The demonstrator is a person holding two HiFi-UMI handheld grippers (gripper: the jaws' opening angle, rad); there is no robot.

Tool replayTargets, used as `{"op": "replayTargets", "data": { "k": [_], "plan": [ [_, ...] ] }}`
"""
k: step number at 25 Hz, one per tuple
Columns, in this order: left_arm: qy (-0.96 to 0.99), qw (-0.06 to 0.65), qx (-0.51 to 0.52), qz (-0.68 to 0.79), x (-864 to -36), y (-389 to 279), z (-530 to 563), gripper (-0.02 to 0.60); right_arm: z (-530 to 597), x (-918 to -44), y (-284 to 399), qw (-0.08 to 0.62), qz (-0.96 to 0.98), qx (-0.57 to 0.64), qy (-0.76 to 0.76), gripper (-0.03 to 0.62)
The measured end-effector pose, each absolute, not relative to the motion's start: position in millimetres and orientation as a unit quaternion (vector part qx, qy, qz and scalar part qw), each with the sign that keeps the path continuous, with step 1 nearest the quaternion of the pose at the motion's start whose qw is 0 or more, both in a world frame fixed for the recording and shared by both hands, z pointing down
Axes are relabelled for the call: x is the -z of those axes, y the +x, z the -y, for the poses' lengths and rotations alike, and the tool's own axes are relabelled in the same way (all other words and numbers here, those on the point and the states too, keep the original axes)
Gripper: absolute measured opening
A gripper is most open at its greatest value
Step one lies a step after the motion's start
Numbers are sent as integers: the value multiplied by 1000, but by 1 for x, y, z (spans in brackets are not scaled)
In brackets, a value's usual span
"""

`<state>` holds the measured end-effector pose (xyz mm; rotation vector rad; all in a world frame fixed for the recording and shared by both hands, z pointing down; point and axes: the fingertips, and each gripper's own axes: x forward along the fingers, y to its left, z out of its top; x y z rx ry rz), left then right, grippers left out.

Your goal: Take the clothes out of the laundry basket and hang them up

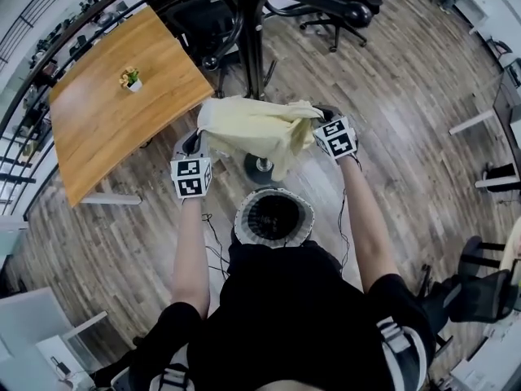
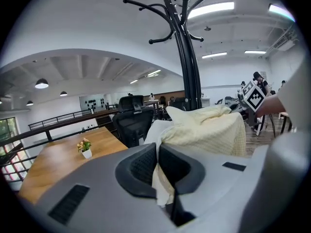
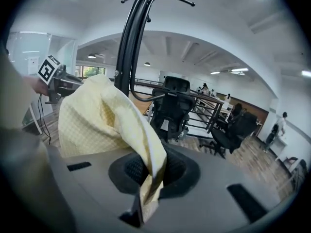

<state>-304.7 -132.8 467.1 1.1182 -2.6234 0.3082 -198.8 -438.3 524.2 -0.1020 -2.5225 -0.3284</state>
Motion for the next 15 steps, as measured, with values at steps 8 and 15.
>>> {"op": "replayTargets", "data": {
  "k": [8, 15],
  "plan": [
    [419, 201, -130, 876, -529, -272, 144, 29, 411, -583, -187, 336, 935, 87, -75, 38],
    [457, 243, -144, 843, -572, -242, 162, 29, 382, -613, -167, 352, 929, 48, -101, 82]
  ]
}}
